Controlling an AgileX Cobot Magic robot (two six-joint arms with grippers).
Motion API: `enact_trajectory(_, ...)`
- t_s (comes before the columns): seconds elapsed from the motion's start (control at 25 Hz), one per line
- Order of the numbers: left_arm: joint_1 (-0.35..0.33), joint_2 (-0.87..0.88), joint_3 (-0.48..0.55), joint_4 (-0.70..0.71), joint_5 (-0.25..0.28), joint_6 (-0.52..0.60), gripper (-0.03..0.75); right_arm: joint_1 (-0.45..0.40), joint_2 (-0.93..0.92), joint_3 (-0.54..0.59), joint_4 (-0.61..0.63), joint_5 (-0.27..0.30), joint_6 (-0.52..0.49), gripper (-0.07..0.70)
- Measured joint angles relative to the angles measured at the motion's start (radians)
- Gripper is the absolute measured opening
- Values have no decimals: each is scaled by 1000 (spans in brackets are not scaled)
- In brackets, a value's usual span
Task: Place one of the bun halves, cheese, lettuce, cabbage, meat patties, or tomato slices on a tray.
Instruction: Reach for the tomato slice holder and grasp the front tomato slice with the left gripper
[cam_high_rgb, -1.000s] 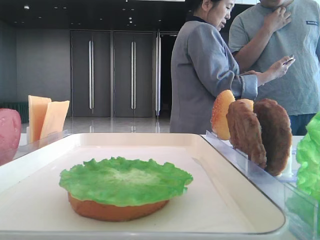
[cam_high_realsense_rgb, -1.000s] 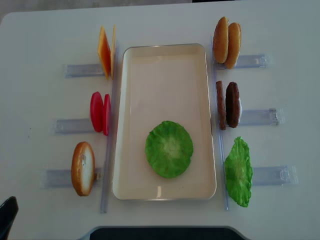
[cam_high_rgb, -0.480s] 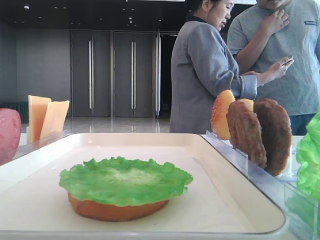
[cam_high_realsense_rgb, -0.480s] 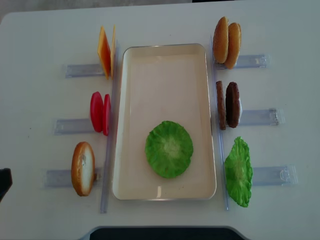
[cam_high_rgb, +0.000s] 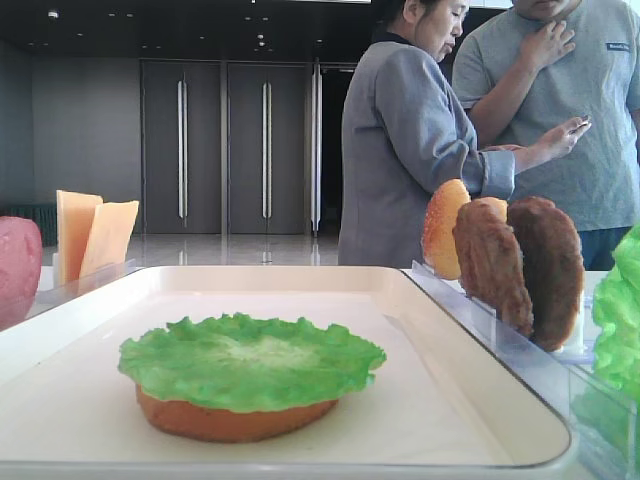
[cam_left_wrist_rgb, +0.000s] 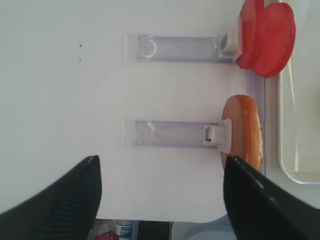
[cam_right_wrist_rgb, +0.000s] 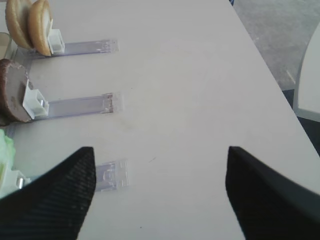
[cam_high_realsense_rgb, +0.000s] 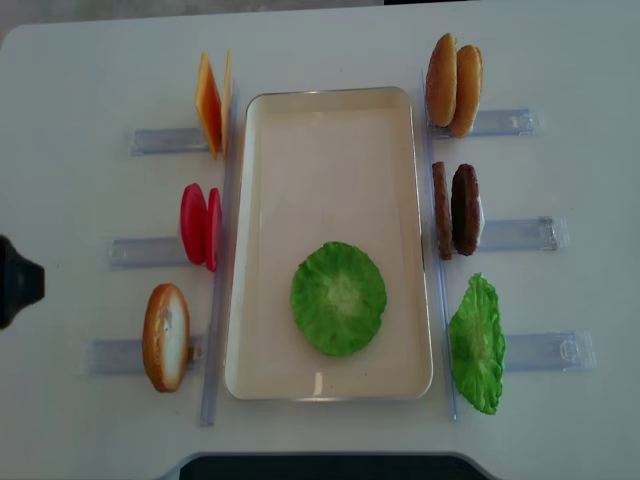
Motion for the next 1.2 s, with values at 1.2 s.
enact_trajectory(1.2,0,473,-214,-12,-97,-97,575,0,0,0,1,0,0,514)
